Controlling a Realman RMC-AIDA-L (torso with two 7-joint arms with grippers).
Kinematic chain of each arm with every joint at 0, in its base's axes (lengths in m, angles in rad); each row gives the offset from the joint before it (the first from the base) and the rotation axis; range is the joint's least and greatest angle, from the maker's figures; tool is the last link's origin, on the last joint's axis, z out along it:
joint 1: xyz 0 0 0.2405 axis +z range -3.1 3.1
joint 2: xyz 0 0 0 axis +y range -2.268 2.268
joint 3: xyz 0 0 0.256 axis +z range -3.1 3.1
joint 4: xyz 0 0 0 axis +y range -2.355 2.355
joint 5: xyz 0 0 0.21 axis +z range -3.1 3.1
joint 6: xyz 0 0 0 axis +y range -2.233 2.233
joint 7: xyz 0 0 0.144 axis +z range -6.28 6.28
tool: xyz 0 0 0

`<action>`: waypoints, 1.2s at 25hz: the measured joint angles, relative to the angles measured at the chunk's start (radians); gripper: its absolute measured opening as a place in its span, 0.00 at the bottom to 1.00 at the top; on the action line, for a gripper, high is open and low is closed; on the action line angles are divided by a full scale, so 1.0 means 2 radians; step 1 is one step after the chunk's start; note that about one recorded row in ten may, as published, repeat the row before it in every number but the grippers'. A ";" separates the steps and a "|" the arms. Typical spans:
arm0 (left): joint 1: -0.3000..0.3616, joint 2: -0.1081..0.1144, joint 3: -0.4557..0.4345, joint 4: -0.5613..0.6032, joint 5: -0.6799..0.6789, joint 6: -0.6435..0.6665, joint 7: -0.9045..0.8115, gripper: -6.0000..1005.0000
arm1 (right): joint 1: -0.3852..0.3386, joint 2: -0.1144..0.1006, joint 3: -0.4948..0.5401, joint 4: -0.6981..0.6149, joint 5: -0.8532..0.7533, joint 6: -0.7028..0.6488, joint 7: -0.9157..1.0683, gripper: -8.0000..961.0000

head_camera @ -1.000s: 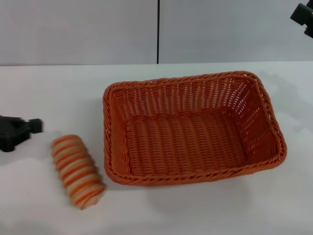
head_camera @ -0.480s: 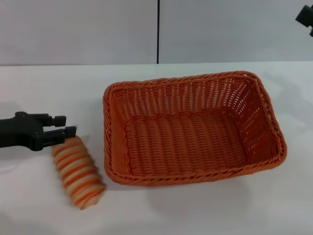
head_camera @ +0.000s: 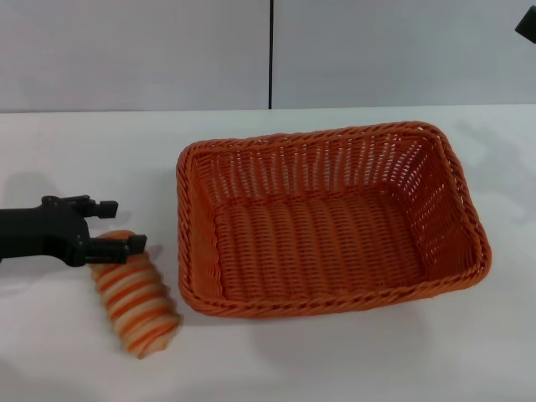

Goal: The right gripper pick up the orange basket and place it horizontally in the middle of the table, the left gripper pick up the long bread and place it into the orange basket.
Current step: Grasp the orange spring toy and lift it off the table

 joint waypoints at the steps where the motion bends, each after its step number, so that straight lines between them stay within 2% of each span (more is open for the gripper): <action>1: 0.000 0.000 0.004 0.000 0.000 0.000 -0.002 0.79 | 0.001 0.000 0.001 0.000 0.000 0.000 0.000 0.71; 12: 0.003 0.000 0.017 0.000 0.002 -0.005 -0.004 0.86 | 0.012 0.000 0.012 0.022 0.000 0.000 0.000 0.71; 16: 0.001 -0.001 0.025 0.005 0.045 -0.016 -0.010 0.86 | 0.016 0.000 0.013 0.024 0.000 0.005 0.000 0.71; 21: -0.001 -0.001 0.025 0.004 0.056 -0.023 -0.013 0.86 | 0.021 0.000 0.014 0.025 -0.002 0.005 0.000 0.71; 30: 0.004 0.001 0.013 0.025 0.056 -0.011 -0.016 0.74 | 0.024 0.000 0.014 0.026 -0.001 0.006 0.000 0.71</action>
